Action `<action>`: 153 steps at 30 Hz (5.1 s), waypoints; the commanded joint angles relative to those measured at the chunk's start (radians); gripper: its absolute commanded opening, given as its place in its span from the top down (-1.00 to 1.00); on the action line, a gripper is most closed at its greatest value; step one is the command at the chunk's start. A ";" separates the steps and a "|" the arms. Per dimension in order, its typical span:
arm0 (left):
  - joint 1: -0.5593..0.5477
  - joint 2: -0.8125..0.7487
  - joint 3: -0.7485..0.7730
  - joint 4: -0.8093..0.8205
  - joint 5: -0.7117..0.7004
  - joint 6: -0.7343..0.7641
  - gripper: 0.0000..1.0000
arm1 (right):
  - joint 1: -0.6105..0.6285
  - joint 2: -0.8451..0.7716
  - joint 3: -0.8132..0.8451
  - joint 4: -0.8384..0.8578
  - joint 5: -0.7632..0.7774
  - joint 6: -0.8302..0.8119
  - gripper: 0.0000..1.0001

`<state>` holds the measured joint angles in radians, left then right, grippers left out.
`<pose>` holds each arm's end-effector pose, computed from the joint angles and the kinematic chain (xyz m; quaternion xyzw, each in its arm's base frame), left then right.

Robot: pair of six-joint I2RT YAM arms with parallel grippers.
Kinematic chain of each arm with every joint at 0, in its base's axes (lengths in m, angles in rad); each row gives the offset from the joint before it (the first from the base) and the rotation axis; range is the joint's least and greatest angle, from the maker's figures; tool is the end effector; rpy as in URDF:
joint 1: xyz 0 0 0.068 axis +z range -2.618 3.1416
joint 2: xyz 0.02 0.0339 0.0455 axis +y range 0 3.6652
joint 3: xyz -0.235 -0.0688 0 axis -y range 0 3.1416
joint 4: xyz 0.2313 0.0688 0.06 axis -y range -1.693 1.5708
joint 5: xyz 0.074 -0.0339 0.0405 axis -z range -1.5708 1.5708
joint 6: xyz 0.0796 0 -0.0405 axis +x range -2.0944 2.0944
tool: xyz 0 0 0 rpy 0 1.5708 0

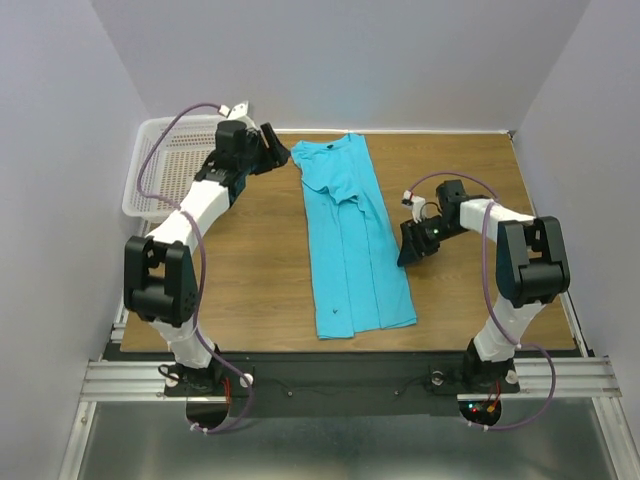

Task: Fold and stack the t-shirts
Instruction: Fold the tshirt

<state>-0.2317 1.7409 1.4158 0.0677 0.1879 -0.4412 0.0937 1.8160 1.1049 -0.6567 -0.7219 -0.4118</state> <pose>0.4300 -0.1167 0.2893 -0.0255 0.7902 -0.2708 0.5492 0.3121 0.0822 0.1050 -0.2674 0.8922 0.3319 0.1492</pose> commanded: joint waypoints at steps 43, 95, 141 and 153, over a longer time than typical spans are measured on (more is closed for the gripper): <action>0.015 0.326 0.172 0.086 0.035 -0.059 -0.34 | 0.032 -0.113 -0.030 -0.074 0.085 -0.013 -0.02; 0.023 0.933 0.888 -0.033 0.082 -0.277 0.34 | 0.031 -0.050 -0.088 -0.026 0.139 0.007 0.02; 0.111 0.524 0.835 0.089 0.122 -0.033 -0.54 | 0.031 -0.202 0.079 -0.038 0.236 -0.002 -0.07; 0.106 -0.337 -0.219 0.409 0.238 0.347 -0.61 | 0.031 -0.529 -0.142 -0.170 -0.088 -0.925 -0.44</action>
<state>-0.1226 1.6226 1.4273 0.2863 0.2905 -0.2512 0.1257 1.3392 1.0573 -0.6983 -0.6685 -0.8471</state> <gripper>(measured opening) 0.800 0.707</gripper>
